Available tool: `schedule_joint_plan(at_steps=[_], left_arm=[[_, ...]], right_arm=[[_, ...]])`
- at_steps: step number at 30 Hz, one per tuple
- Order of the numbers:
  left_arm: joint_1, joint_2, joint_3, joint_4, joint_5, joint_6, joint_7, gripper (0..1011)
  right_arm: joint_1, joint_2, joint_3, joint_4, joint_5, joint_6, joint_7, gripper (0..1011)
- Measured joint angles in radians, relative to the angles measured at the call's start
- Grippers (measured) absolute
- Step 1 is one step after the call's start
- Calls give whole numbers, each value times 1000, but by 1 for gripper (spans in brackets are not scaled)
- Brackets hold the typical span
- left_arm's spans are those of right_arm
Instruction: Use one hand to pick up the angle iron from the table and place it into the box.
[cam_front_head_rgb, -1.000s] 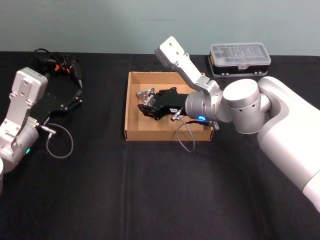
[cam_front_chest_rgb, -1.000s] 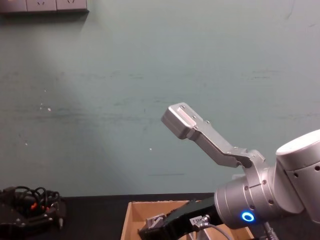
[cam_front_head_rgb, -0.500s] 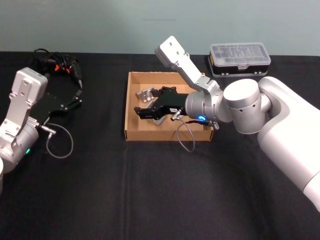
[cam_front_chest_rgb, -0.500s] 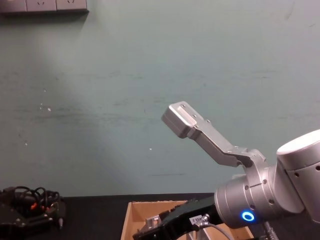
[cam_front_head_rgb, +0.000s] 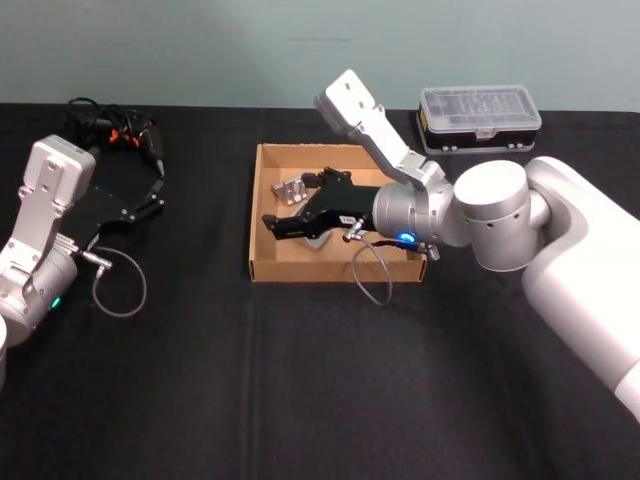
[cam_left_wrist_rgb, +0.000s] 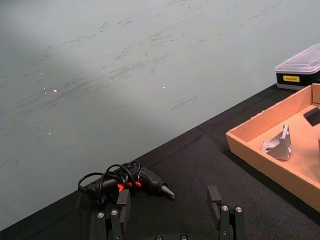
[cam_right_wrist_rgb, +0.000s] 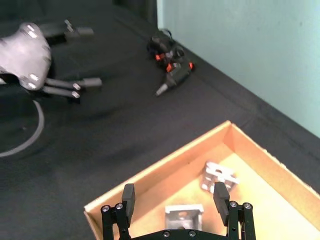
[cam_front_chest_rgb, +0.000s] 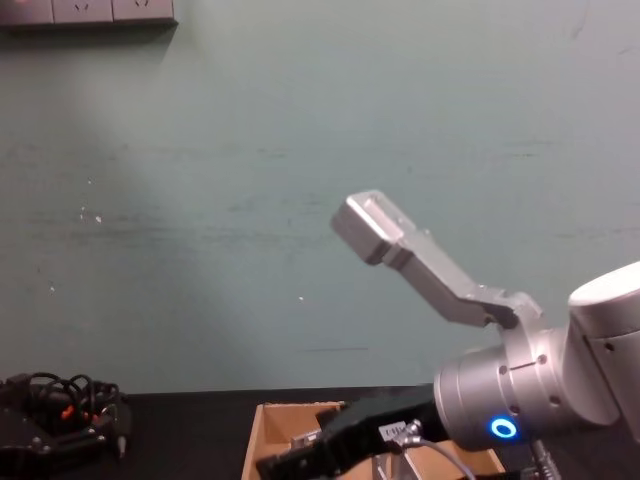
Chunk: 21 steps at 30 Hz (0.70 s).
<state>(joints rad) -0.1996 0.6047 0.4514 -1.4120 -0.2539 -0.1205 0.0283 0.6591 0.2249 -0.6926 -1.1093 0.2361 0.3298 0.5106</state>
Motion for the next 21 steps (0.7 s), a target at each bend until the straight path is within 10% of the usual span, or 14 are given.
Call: schedule_joint_plan(at_steps=[8, 21], left_arm=[[0, 0, 0, 0, 0, 0, 0, 1000], [0, 0, 0, 0, 0, 0, 0, 1000]], right_arm=[[-68, 37, 59, -102, 44, -103, 40, 1004], [-263, 125, 223, -287, 71, -265, -113, 1004]])
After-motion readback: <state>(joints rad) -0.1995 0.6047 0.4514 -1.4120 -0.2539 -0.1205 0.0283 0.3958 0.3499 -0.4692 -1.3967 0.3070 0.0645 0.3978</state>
